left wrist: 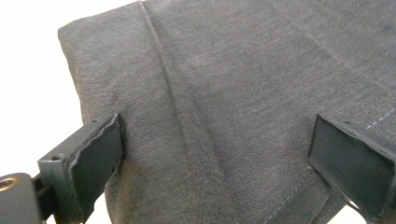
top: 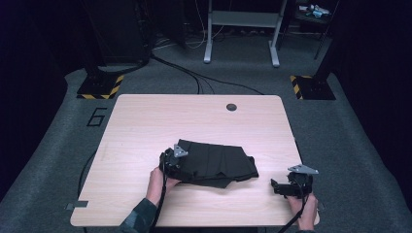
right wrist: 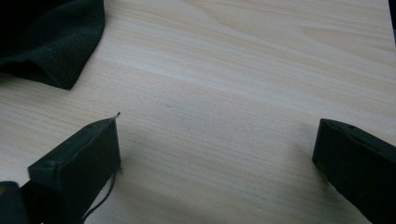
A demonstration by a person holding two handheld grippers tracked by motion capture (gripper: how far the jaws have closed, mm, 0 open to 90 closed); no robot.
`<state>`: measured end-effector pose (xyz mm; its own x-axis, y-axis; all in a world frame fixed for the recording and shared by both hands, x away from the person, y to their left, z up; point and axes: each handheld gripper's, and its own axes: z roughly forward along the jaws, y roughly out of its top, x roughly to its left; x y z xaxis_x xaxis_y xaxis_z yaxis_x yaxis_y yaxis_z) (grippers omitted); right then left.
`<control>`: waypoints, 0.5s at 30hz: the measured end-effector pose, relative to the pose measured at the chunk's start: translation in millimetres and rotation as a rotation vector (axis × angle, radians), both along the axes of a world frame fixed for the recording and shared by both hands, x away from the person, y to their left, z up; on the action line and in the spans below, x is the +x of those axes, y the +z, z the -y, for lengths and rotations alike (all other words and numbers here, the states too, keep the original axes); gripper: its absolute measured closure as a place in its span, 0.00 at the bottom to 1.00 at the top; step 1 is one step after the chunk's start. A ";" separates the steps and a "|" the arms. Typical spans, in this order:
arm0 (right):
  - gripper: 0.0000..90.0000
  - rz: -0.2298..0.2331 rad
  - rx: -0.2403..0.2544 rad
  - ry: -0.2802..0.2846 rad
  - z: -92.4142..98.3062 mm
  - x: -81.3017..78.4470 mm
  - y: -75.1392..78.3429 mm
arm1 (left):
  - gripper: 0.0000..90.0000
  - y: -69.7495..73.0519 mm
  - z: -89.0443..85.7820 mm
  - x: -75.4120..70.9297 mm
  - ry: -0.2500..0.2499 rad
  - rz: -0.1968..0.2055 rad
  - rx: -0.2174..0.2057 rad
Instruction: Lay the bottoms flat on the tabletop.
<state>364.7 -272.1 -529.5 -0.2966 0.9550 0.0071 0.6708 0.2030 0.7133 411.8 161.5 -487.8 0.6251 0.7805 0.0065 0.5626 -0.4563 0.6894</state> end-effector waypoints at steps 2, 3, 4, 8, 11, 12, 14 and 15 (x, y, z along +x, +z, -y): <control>0.00 0.000 0.000 0.000 0.0 0.0 0.0 | 0.01 7.2 -1.6 -2.1 0.007 0.010 0.004; 0.00 0.000 0.000 0.000 0.1 0.0 0.0 | 0.00 11.0 -2.1 -3.7 0.009 0.025 0.001; 0.00 -0.001 0.001 0.000 0.0 0.0 0.0 | 0.00 15.3 -2.5 -5.3 0.011 0.040 0.002; 0.00 0.000 0.001 0.001 0.1 0.0 0.0 | 0.00 30.2 -0.6 -7.0 0.001 0.071 -0.015; 0.00 -0.001 0.001 0.002 0.2 0.1 0.1 | 0.00 36.7 16.5 -8.1 -0.061 0.075 -0.010; 0.00 -0.001 0.001 0.002 0.2 0.1 0.1 | 0.00 36.7 16.5 -8.1 -0.061 0.075 -0.010; 0.00 0.000 0.001 0.002 0.2 0.1 0.1 | 0.00 34.8 30.4 -9.6 -0.092 0.071 -0.011; 0.01 0.000 0.001 0.003 0.2 0.0 0.1 | 0.00 31.4 43.9 -10.1 -0.139 0.061 0.002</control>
<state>364.7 -272.3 -529.4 -0.2991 0.9542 0.0080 0.6702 0.2041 0.7135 401.7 117.5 -456.4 0.7252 0.6868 0.0492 0.4512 -0.5279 0.7195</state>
